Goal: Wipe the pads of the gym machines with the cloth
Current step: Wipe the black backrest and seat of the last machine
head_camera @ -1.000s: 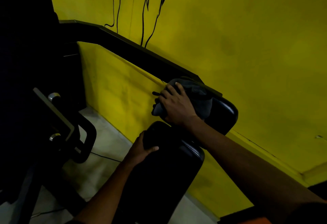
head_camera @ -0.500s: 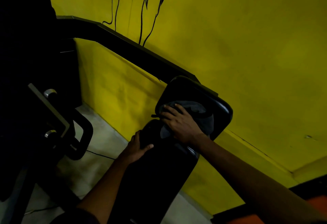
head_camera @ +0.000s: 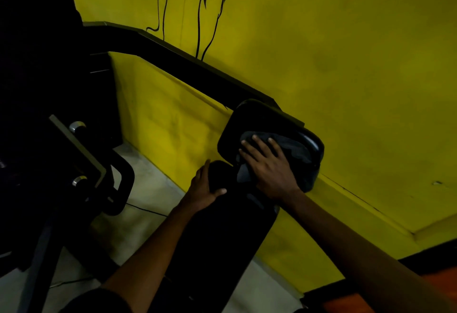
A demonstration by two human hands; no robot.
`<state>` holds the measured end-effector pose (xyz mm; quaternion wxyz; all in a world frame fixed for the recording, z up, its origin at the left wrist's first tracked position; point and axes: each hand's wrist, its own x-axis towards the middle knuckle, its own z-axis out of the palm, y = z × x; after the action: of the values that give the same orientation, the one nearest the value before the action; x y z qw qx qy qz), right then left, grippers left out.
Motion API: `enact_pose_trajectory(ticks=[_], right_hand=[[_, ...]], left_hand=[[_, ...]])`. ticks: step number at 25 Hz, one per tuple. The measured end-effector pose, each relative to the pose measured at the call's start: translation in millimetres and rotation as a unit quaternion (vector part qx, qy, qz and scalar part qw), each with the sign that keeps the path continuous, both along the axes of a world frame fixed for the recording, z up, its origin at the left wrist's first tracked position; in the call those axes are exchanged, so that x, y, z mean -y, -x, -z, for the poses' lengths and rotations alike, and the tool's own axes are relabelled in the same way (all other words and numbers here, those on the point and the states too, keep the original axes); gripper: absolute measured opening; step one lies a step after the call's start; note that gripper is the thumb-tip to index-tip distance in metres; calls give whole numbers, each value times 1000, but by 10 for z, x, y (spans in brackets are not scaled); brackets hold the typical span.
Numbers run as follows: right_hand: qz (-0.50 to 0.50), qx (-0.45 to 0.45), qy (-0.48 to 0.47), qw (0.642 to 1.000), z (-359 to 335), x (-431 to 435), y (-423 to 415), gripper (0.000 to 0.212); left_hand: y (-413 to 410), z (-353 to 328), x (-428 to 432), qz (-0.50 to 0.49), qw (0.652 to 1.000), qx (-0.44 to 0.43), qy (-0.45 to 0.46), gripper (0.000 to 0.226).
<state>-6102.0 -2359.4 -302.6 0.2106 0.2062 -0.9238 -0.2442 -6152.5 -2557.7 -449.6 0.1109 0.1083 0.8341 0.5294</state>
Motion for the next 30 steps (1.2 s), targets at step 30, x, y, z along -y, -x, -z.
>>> enact_pose_trajectory(ticks=[30], right_hand=[[150,-150,345,914,672,-182,-638,94]], left_hand=[[-27,46,-14,3,999,-19,31,105]])
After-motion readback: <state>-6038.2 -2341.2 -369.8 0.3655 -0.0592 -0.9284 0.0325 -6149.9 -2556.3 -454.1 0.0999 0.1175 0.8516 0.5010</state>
